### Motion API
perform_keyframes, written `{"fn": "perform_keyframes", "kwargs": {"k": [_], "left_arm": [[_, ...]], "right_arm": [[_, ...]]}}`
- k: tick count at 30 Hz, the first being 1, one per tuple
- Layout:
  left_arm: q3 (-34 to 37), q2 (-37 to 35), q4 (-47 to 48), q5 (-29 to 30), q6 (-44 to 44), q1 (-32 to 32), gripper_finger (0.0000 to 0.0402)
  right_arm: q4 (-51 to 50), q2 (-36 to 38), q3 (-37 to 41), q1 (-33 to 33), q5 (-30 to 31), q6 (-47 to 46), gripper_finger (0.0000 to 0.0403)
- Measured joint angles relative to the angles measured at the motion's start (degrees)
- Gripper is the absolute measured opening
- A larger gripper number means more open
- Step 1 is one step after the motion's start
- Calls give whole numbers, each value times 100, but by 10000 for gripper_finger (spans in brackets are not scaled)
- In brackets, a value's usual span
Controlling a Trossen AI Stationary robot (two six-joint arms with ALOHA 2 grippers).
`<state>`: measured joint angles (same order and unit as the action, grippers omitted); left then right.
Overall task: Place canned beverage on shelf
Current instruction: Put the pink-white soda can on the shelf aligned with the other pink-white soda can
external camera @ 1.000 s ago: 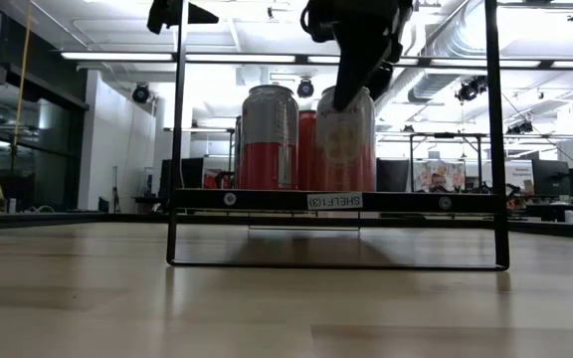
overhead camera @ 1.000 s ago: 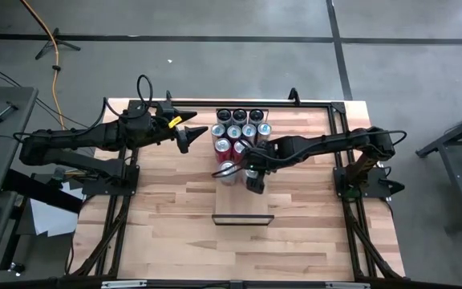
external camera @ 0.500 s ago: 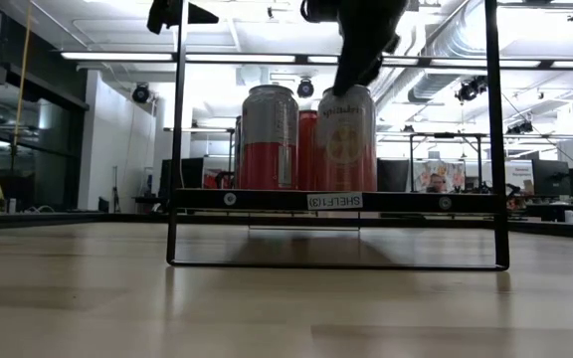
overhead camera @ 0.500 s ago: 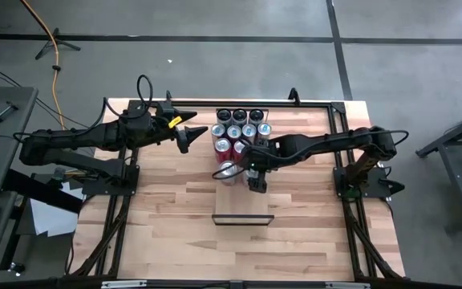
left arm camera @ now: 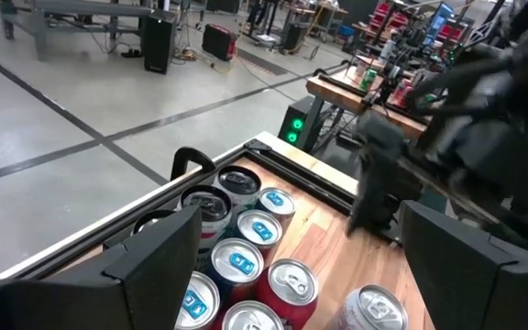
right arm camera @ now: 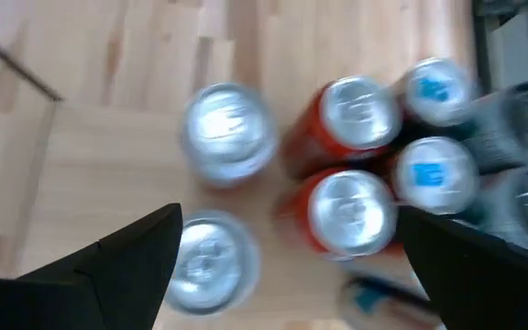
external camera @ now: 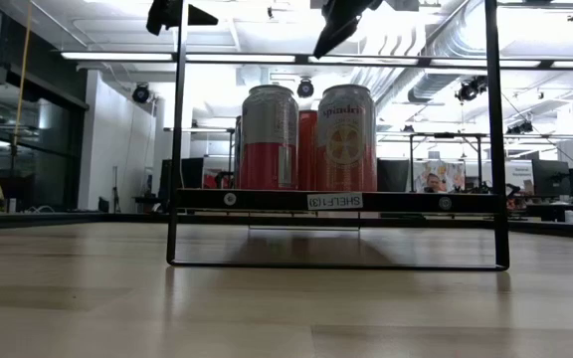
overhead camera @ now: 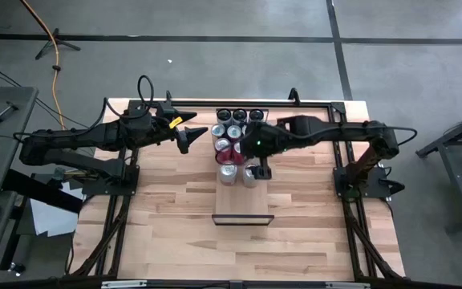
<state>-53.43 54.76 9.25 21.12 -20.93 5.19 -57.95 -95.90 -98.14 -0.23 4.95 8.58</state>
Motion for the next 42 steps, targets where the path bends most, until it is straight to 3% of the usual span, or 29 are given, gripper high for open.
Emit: {"fn": "perform_keyframes", "kwargs": {"k": [13, 16, 21, 27, 34, 42], "left_arm": [[0, 0, -2, 1, -4, 0, 326], [0, 0, -2, 2, -7, 0, 326], [0, 0, -2, 2, -16, 4, 326], [0, -2, 20, 4, -153, 3, 326], [0, 0, 18, -9, -289, 0, 326], [0, -2, 42, -11, -297, 0, 326]], "right_arm": [[188, -4, -237, -169, 28, 48, 387], [98, -4, -235, -170, -615, 368, 387], [-499, -76, -228, -137, -1577, 1850, 387], [-990, -378, -228, -85, -1591, 3400, 387], [-949, -854, -224, -85, -1117, 4081, 387], [-1101, -1169, -224, -85, -1145, 4310, 387]]}}
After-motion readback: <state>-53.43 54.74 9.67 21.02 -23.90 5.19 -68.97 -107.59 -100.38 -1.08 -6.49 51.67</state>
